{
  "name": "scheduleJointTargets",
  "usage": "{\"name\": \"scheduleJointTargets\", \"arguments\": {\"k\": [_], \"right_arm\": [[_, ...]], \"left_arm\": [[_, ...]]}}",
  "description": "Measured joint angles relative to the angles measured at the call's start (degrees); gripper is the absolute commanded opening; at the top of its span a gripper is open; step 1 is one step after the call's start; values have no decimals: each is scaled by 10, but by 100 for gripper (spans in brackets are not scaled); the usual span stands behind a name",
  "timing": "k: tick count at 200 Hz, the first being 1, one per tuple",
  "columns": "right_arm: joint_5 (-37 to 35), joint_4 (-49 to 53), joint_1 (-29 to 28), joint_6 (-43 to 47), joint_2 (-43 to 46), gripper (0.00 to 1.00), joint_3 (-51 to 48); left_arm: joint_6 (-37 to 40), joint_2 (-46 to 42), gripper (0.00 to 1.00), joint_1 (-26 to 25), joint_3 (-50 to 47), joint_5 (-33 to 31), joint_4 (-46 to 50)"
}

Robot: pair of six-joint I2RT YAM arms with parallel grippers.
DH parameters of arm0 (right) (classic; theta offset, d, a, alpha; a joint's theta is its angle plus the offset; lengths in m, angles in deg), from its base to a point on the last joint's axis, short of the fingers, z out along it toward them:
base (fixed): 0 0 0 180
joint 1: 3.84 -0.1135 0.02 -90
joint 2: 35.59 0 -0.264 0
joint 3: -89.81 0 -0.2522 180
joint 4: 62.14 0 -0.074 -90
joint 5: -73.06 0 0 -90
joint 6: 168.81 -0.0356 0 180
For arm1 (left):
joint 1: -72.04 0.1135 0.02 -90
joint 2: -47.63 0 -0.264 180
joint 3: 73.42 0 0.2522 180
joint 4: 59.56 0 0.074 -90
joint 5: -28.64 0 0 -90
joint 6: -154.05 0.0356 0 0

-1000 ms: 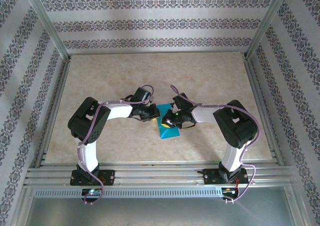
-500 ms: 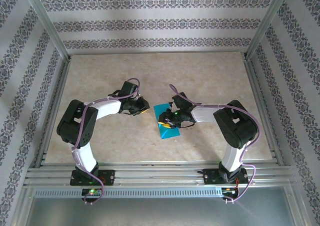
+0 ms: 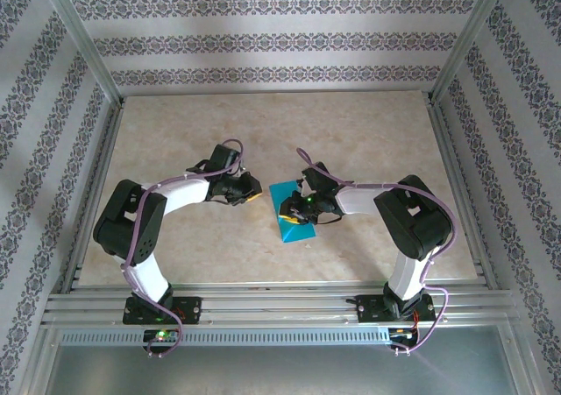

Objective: Fold a paper plane with a square sheet of paper (pick it up from the middle)

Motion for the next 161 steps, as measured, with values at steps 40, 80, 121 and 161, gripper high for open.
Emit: {"name": "scheduleJointTargets", "arguments": {"k": [40, 80, 121, 161], "right_arm": [[0, 0, 3, 2, -4, 14, -3], [0, 0, 4, 3, -5, 5, -5], [2, 0, 4, 7, -5, 0, -5], [3, 0, 4, 7, -5, 0, -5]], "left_arm": [[-2, 0, 19, -14, 0, 8, -1], [-6, 0, 18, -37, 0, 11, -2], [-8, 3, 11, -78, 4, 10, 0], [-7, 26, 6, -106, 24, 5, 10]]}}
